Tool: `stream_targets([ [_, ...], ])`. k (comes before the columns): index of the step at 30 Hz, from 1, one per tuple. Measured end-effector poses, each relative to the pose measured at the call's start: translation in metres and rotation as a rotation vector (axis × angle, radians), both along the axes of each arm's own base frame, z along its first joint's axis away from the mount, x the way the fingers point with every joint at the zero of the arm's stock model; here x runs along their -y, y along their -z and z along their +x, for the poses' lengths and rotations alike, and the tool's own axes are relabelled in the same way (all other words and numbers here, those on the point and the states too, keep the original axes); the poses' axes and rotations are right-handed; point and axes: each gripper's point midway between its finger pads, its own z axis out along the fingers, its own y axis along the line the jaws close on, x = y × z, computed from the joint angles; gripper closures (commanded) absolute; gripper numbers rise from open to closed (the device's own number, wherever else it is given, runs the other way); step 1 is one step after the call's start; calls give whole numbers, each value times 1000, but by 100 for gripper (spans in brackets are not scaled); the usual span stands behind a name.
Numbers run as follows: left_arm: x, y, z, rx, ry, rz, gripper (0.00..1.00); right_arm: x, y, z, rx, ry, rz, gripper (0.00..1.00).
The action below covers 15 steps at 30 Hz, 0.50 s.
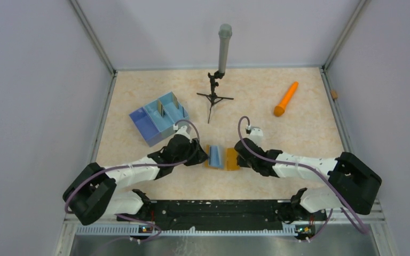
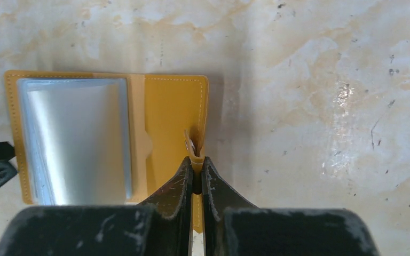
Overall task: Put the credit cards into the card holder
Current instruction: Turn over the card slot in the card holder.
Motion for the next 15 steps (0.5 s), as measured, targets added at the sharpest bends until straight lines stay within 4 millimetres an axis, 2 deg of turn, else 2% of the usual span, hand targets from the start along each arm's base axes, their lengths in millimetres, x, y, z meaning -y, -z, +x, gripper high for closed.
stream_targets([
  [6,0,-26,2,69,6,-42,45,9,11,0,-19,22,12,99],
  [8,1,-32,2,86,14,-54,41,10,13,1,-22,22,24,98],
  [13,6,-25,-2,54,47,-48,33,7,13,2,-18,15,47,96],
  [15,8,-18,-2,34,58,-33,32,6,13,2,-19,14,51,91],
])
